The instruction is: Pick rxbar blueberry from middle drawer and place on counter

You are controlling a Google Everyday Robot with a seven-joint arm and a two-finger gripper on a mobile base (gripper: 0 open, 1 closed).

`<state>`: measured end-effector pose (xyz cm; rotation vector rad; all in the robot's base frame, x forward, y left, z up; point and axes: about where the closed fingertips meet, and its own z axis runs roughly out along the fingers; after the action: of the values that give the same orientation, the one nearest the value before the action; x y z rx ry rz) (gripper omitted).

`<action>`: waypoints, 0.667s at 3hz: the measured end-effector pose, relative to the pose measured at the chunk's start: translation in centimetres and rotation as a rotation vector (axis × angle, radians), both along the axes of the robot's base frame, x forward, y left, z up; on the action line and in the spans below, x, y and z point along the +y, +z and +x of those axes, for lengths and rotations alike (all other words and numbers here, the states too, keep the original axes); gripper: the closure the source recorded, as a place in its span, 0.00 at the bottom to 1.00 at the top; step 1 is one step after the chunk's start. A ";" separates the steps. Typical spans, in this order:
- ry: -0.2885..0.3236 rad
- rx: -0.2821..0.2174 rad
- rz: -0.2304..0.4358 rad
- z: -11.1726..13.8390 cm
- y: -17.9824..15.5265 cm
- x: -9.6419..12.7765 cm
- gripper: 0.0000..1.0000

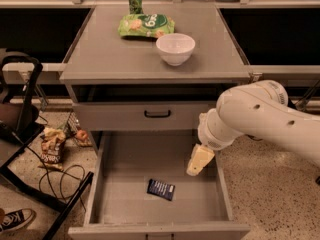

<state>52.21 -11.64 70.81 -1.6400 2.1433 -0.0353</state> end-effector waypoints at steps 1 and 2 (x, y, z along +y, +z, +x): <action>0.000 0.000 0.000 0.0 0.0 0.0 0.00; 0.003 0.013 0.005 0.7 -4.0 1.0 0.00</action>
Offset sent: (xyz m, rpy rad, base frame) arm 0.0244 0.0314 -0.1325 0.0187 0.0453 0.0092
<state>52.90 -10.66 66.82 -1.6454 2.1487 -0.0180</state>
